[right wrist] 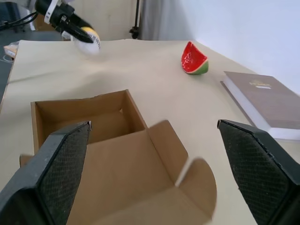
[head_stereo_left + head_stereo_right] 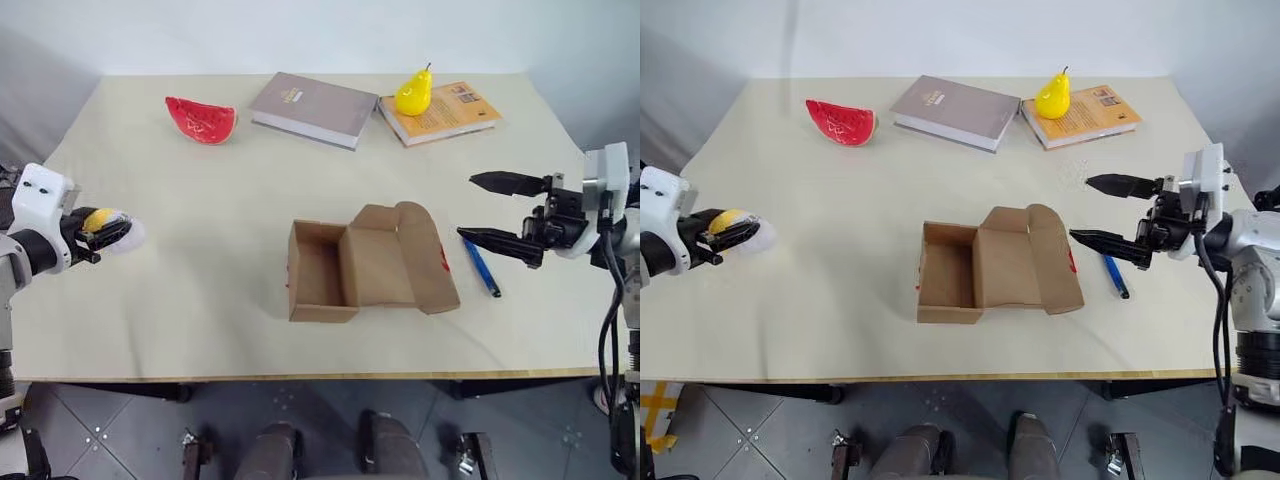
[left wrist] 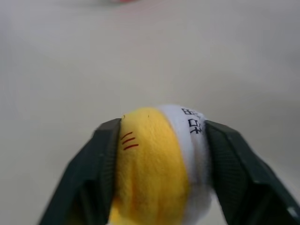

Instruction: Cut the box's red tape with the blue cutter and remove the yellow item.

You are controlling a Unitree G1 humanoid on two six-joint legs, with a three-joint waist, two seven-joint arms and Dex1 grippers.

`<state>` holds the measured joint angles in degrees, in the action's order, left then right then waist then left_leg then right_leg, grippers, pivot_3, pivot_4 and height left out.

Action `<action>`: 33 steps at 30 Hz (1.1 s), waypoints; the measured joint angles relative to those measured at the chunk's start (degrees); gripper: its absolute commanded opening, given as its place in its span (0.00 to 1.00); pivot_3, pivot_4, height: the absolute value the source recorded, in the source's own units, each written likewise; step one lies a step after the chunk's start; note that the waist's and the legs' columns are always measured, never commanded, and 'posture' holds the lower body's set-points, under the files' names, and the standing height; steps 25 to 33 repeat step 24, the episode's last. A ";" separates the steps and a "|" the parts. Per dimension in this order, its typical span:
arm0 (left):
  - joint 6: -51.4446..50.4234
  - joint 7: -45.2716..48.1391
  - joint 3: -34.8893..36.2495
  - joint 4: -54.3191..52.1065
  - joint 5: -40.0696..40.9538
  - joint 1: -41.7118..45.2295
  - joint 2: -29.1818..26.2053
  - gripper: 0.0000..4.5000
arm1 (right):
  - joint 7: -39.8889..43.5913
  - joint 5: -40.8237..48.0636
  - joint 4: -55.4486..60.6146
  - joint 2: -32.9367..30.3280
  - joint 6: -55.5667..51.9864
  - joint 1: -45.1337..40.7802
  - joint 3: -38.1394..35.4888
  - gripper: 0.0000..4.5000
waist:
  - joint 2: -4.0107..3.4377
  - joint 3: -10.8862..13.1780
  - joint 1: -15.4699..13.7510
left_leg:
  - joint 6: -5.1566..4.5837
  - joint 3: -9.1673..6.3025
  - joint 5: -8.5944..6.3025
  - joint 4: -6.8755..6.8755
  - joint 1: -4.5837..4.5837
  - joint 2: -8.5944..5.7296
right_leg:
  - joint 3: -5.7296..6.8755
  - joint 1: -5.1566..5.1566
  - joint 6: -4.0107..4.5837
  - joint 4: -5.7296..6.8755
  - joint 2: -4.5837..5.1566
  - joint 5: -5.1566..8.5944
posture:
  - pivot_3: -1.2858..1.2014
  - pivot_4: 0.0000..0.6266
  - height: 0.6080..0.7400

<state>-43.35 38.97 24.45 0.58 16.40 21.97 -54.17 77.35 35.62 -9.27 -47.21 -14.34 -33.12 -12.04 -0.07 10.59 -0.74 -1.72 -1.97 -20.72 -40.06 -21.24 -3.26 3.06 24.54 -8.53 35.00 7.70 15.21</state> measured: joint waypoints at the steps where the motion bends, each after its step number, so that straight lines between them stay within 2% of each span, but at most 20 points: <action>1: -0.38 0.12 0.31 -0.70 0.52 -0.16 0.00 0.86 | 0.14 -0.23 -0.31 0.14 0.25 -0.03 0.23 1.00 | 0.00 0.00 -0.03 | 0.00 -0.01 0.00 0.01 0.00 0.00 | 0.01 0.00 0.00 0.01 0.00 0.00 | 0.52 0.24 1.00; 3: -1.40 0.07 1.42 -2.55 1.72 -0.94 0.03 1.00 | 0.46 -0.40 -0.69 0.21 0.51 -0.07 0.42 1.00 | 0.00 0.00 0.00 | 0.01 -0.01 -0.01 0.02 -0.01 0.00 | 0.01 0.02 0.00 -0.01 0.00 0.00 | 0.52 0.24 1.00; 8: -1.10 0.40 5.38 -6.23 5.10 -3.86 1.98 1.00 | 0.72 -0.40 -0.91 0.21 0.65 0.44 0.17 1.00 | -0.01 -0.01 0.41 | 0.02 0.00 -0.01 0.02 0.00 0.02 | 0.02 0.01 0.00 -0.02 -0.02 0.00 | 0.52 0.24 1.00; 12: 0.13 3.35 7.25 -10.80 10.24 -10.03 6.98 1.00 | 0.82 -0.56 0.02 -1.04 0.85 4.62 -1.80 1.00 | -0.02 -0.01 0.58 | 0.01 -0.01 -0.03 0.03 0.00 0.02 | -0.01 -0.01 0.00 -0.03 0.04 0.00 | 0.52 0.24 1.00; 15: 1.68 4.38 6.84 -13.11 12.21 -13.79 11.03 1.00 | 1.73 -1.82 -0.12 -3.68 1.50 8.83 -2.83 1.00 | -0.01 0.00 0.54 | -0.01 0.02 -0.04 -0.01 -0.01 0.01 | 0.00 -0.03 0.01 -0.07 0.03 0.00 | 0.52 0.24 1.00; 18: 4.88 5.04 6.39 -15.48 12.71 -15.43 12.40 1.00 | 3.07 -3.29 -0.92 -5.85 3.67 12.02 -3.65 1.00 | -0.08 -0.05 0.55 | 0.00 0.09 -0.04 -0.03 0.06 0.03 | -0.03 -0.09 0.01 -0.08 0.03 0.00 | 0.52 0.24 1.00; 20: 7.09 7.78 4.40 -18.14 13.39 -20.40 13.30 1.00 | 4.71 -5.09 -4.27 -7.55 6.69 16.06 -4.88 1.00 | -0.20 -0.12 0.59 | -0.04 0.15 -0.08 0.05 0.13 0.02 | -0.07 -0.13 0.01 -0.14 0.06 0.00 | 0.52 0.24 1.00; 23: 11.77 11.45 0.53 -15.58 12.37 -27.00 15.56 1.00 | 4.51 -6.74 -8.57 -7.25 8.94 19.58 -5.89 1.00 | -0.23 -0.11 0.86 | -0.06 0.32 -0.10 0.05 0.10 0.08 | -0.08 -0.10 0.02 -0.28 0.01 0.00 | 0.52 0.24 1.00; 33: 13.58 12.06 -0.05 -14.59 12.11 -27.67 15.96 1.00 | 3.89 -7.14 -8.91 -6.99 9.54 20.15 -6.18 1.00 | -0.23 -0.10 0.94 | -0.05 0.37 -0.10 0.02 0.11 0.14 | -0.10 -0.10 0.06 -0.28 -0.02 0.01 | 0.52 0.24 1.00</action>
